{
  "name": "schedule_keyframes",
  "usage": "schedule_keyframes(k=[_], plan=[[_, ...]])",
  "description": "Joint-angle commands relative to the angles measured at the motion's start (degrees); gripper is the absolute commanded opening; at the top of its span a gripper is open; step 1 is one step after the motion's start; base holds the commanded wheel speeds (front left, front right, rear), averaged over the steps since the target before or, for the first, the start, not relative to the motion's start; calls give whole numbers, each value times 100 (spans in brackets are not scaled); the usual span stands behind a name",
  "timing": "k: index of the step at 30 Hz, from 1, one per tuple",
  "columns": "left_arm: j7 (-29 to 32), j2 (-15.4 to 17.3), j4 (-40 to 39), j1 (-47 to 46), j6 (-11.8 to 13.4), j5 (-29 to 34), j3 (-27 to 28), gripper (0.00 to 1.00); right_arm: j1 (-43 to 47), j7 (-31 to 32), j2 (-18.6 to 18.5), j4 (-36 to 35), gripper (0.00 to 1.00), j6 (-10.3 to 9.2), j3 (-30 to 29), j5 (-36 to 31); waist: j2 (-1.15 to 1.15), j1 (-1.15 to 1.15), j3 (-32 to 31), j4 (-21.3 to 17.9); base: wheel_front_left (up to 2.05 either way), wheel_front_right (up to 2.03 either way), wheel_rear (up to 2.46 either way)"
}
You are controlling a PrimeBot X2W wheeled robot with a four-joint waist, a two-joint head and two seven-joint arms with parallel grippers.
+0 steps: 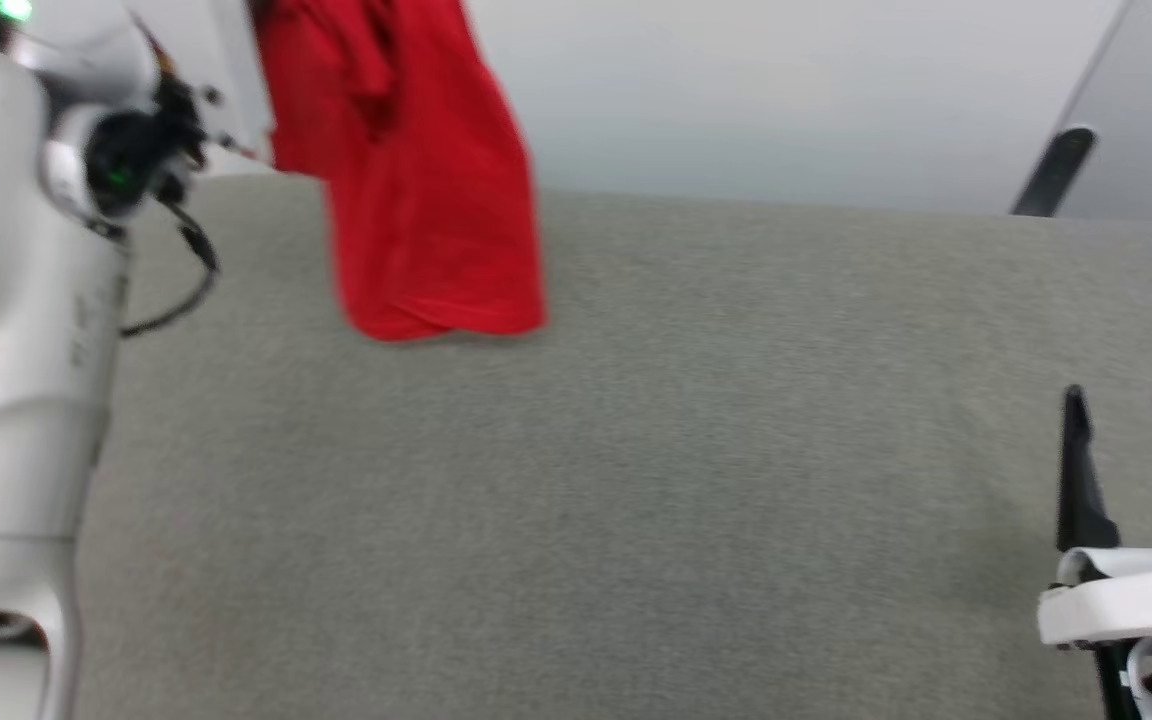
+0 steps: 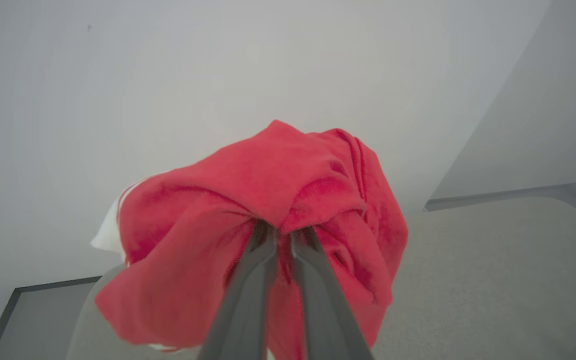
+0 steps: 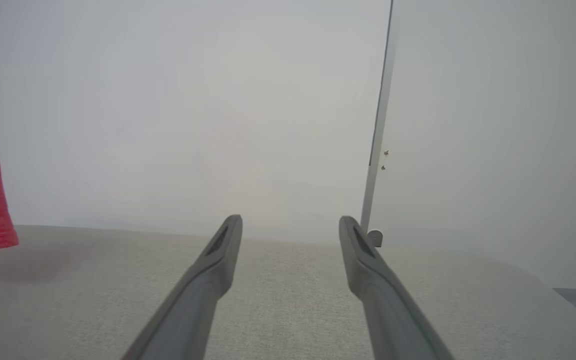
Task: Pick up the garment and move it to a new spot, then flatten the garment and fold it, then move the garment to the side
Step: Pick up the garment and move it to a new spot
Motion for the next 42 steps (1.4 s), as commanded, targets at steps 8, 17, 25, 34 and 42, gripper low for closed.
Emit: schedule_keyframes(k=[8, 17, 25, 34, 42], plan=[[722, -207, -1315, 698, 290, -280, -192, 0, 184, -63, 43, 97, 100, 21, -678, -61, 0, 0, -74, -899, 0, 0, 0], [1633, -288, -2448, 1645, 821, -396, -585, 0, 309, -103, 90, 145, 100, 21, -847, 31, 0, 0, 38, -1470, 0, 0, 0], [2217, -64, -2587, 2606, 1029, -403, -983, 0, 240, -168, 102, 429, 100, 21, -728, 170, 0, 0, 149, -1684, 0, 0, 0], [2530, 18, -2126, 3337, 1070, -440, -1333, 0, 191, -231, 100, 689, 100, 21, -551, 295, 0, 0, 151, -1644, 0, 0, 0], [2486, -72, -1752, 3431, 863, -536, -1471, 51, 170, -247, 99, 815, 100, 21, -422, 259, 0, 0, 8, -1494, 0, 0, 0]])
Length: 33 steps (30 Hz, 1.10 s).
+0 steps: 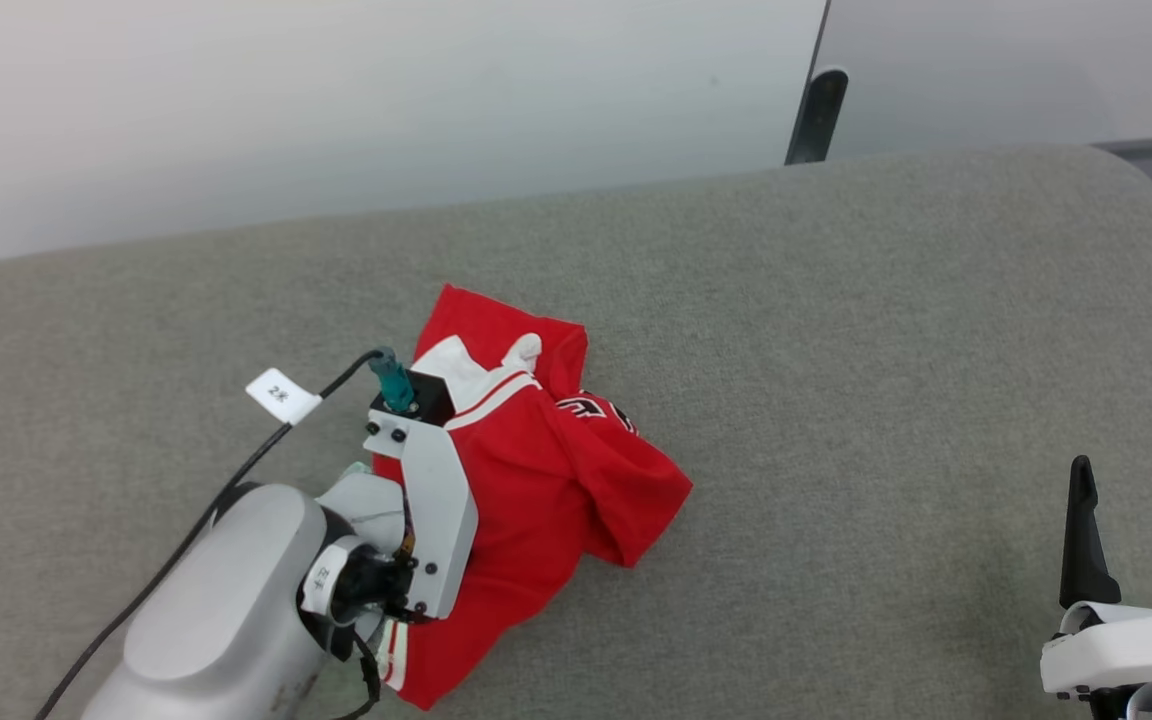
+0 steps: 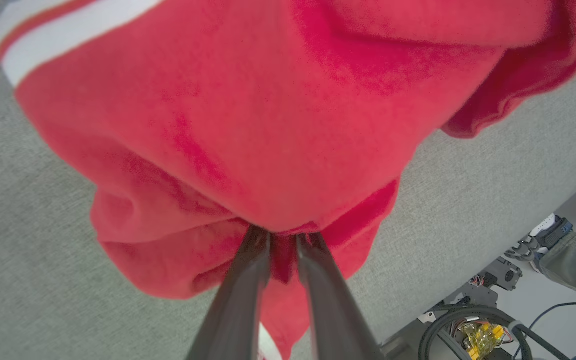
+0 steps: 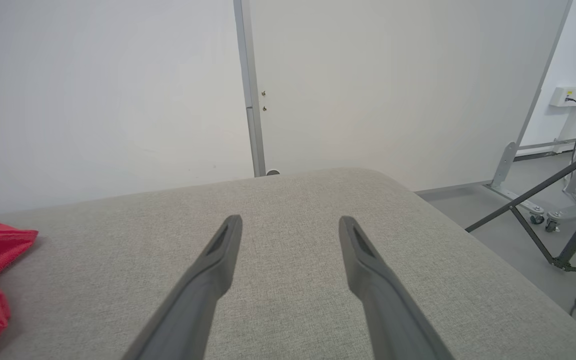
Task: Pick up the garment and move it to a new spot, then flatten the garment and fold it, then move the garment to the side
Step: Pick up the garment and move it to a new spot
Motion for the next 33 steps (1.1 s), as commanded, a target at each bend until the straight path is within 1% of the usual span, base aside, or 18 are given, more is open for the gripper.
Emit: schedule_keyframes(k=[1, 2, 3, 9, 12, 15, 19, 23, 29, 33], plan=[[15, -11, 12, 18, -50, -42, -12, 78, -2, -25, 8, 0, 100, 20, 11, -25, 0, 0, -107, 79, 0, 0, 0], [12, 5, -3, -7, -87, -22, -36, 96, 23, -27, 8, 6, 100, 21, 10, -28, 0, 0, -147, 105, 0, 0, 0], [23, 12, -18, -21, -112, -19, -54, 100, 50, -28, 9, 11, 100, 21, 13, -40, 0, 0, -197, 135, 0, 0, 0], [-127, 62, -263, -21, -165, -44, -3, 100, 160, -25, 9, -27, 100, 21, 81, -79, 0, 0, -457, 313, 0, 0, 0], [-398, 125, -428, 55, -182, 7, 82, 100, 220, -7, 9, -53, 100, 21, 136, -81, 0, 0, -584, 382, 0, 0, 0], [-798, 185, -590, 175, -188, 43, 213, 100, 260, -3, 9, -81, 100, 20, 213, -40, 0, 0, -671, 444, 0, 0, 0], [-1557, 248, -731, 383, -319, 121, 384, 100, 311, -7, 11, -99, 100, 21, 311, 40, 0, 0, -755, 540, 0, 0, 0], [-2559, 270, -808, 616, -500, 288, 534, 100, 386, -16, 8, -84, 100, 20, 397, 99, 0, 0, -805, 630, 0, 0, 0], [-4128, 158, -702, 1012, -644, 463, 773, 100, 422, -28, 9, -92, 100, 21, 504, 124, 0, 0, -854, 750, 0, 0, 0], [-5065, 72, -531, 1281, -652, 543, 932, 100, 463, -31, 7, -96, 100, 20, 524, 97, 0, 0, -888, 827, 0, 0, 0]])
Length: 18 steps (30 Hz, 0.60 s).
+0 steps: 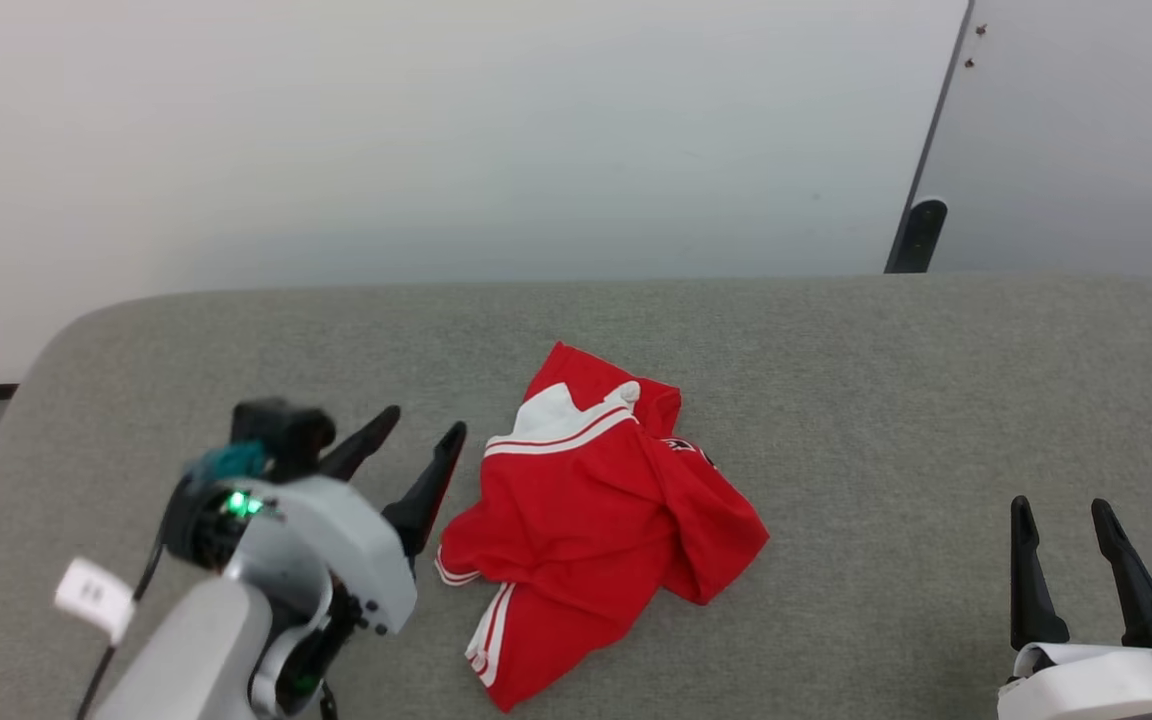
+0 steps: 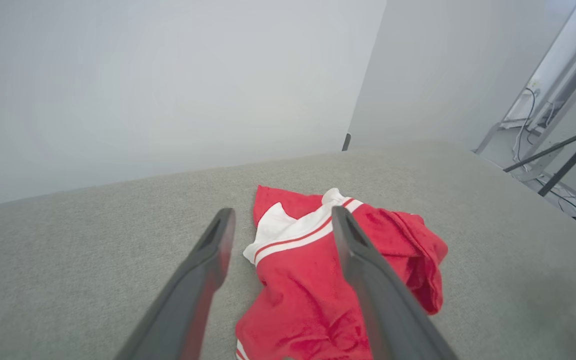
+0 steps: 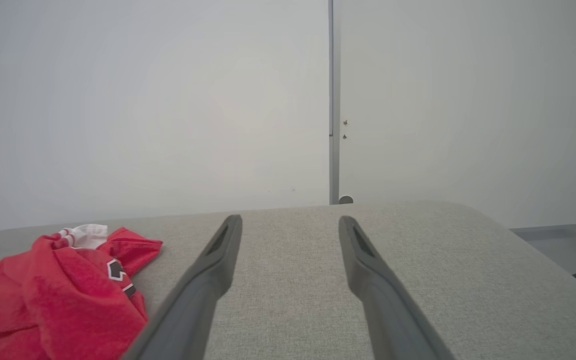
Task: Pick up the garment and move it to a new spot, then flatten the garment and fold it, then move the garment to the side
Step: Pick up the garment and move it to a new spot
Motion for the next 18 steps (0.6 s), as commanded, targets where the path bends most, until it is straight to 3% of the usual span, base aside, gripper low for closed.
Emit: schedule_keyframes(k=[1, 11, 18], plan=[[-421, -42, 122, 206, 5, 63, 94, 100, 96, -25, 6, -12, 100, 19, -5, -5, 0, 0, -40, 65, 0, 0, 0], [-1887, -52, 617, 698, 162, 292, 362, 100, 153, -30, -90, -93, 100, 19, 12, -153, 0, 0, -130, 255, 0, 0, 0], [-2306, 31, 803, 1099, 341, 357, 700, 100, 262, -31, -98, -161, 100, 19, -201, -282, 0, 0, -169, 363, 0, 0, 0]])
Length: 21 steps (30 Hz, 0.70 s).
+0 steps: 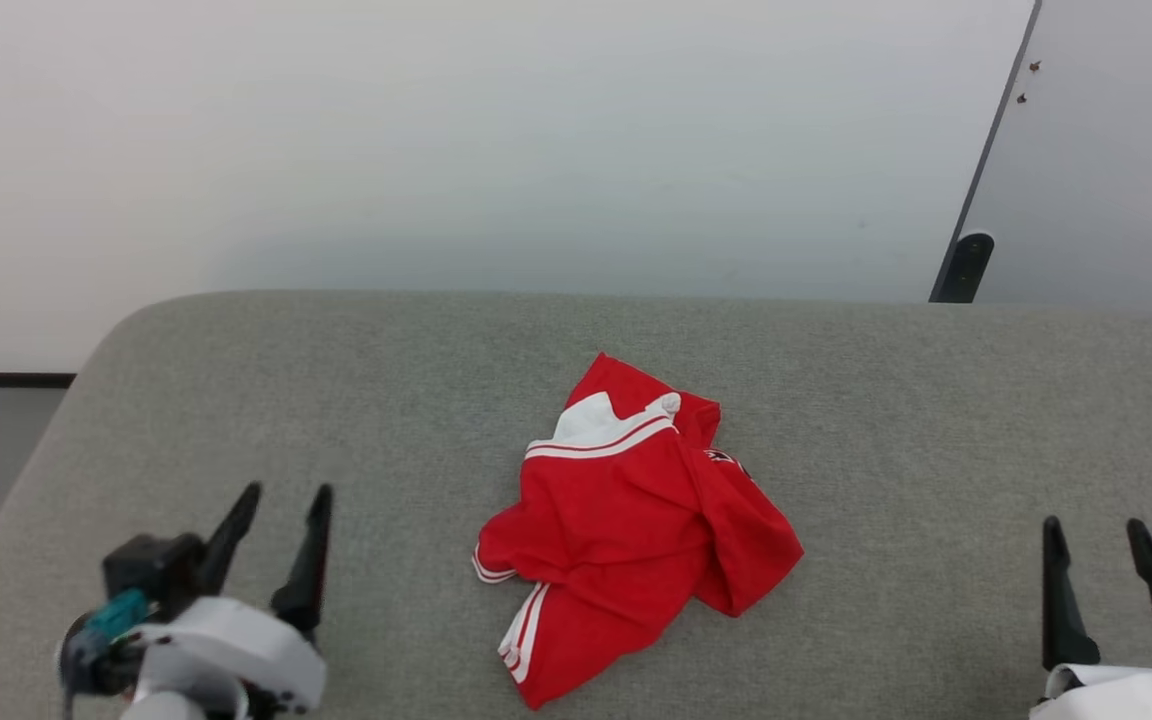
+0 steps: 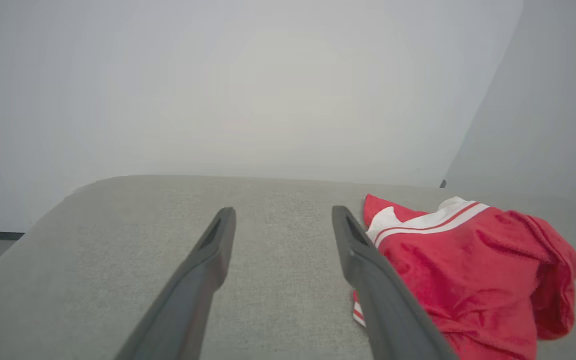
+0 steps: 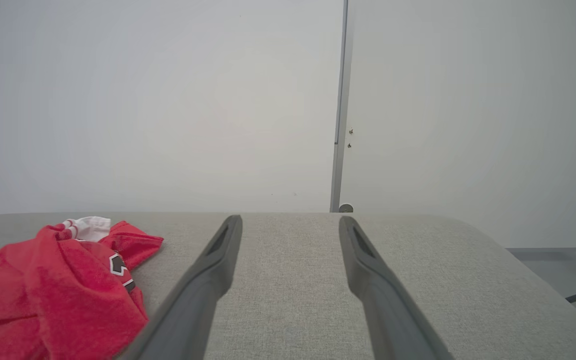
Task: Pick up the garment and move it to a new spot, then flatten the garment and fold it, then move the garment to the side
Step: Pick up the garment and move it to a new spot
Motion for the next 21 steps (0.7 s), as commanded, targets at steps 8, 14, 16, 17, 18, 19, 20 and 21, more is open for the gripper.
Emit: schedule_keyframes(k=[8, 14, 16, 17, 18, 19, 20, 21], plan=[[-96, 73, -66, 435, 92, 79, 539, 100, 161, -30, 4, -99, 100, 19, -311, -121, 0, 0, -19, 144, 0, 0, 0], [-93, -66, -249, 599, 41, 262, 818, 100, 210, -30, 26, -125, 100, 19, -294, -149, 0, 0, 2, 271, 0, 0, 0], [-93, -118, -270, 637, 0, 327, 870, 100, 216, -30, 34, -118, 100, 19, -259, -141, 0, 0, 2, 315, 0, 0, 0], [-93, -144, -274, 654, -3, 351, 888, 100, 214, -30, 37, -114, 100, 19, -243, -132, 0, 0, 1, 335, 0, 0, 0], [-93, -172, -280, 663, -16, 378, 908, 100, 214, -30, 40, -111, 100, 19, -234, -128, 0, 0, -1, 355, 0, 0, 0], [-94, -200, -281, 674, -29, 405, 930, 100, 215, -30, 43, -109, 100, 19, -226, -127, 0, 0, -1, 375, 0, 0, 0], [-94, -214, -286, 679, -38, 442, 949, 100, 213, -30, 47, -109, 100, 19, -216, -126, 0, 0, 0, 392, 0, 0, 0], [-94, -249, -291, 679, -40, 451, 984, 100, 217, -30, 50, -116, 100, 19, -203, -130, 0, 0, 0, 407, 0, 0, 0]])
